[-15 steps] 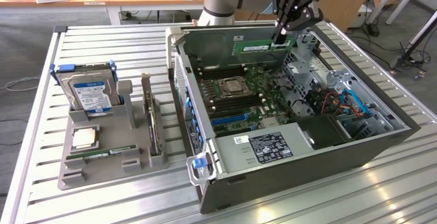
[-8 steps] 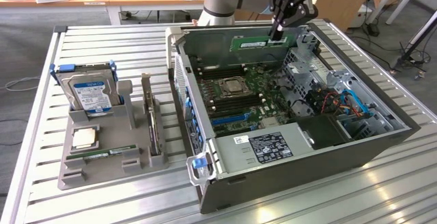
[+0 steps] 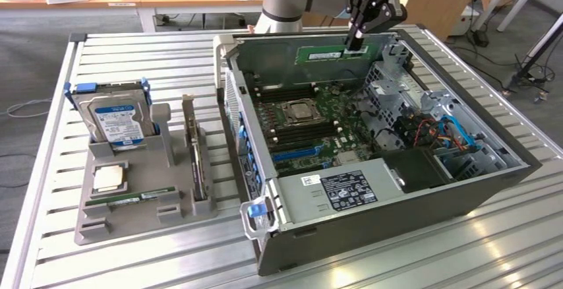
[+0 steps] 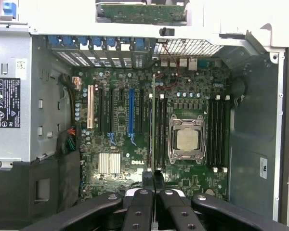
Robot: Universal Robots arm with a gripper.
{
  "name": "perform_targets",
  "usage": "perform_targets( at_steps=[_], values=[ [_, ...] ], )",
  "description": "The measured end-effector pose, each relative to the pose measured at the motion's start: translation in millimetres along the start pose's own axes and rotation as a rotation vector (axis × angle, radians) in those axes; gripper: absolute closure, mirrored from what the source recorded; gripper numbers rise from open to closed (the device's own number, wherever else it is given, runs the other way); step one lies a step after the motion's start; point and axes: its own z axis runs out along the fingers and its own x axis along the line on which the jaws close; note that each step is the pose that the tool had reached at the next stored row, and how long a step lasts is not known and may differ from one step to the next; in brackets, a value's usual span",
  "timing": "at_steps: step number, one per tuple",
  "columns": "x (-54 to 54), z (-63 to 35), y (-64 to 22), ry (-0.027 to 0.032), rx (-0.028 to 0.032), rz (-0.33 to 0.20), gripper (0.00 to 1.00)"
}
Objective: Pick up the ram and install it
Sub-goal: 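Pick up the ram and move it above insertion slot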
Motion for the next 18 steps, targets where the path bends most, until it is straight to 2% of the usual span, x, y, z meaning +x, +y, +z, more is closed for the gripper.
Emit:
perform_targets(
  at_steps=[18],
  values=[
    [0.4, 20.3, -0.9, -0.0021, 0.0001, 0.000, 0.88]
  ],
)
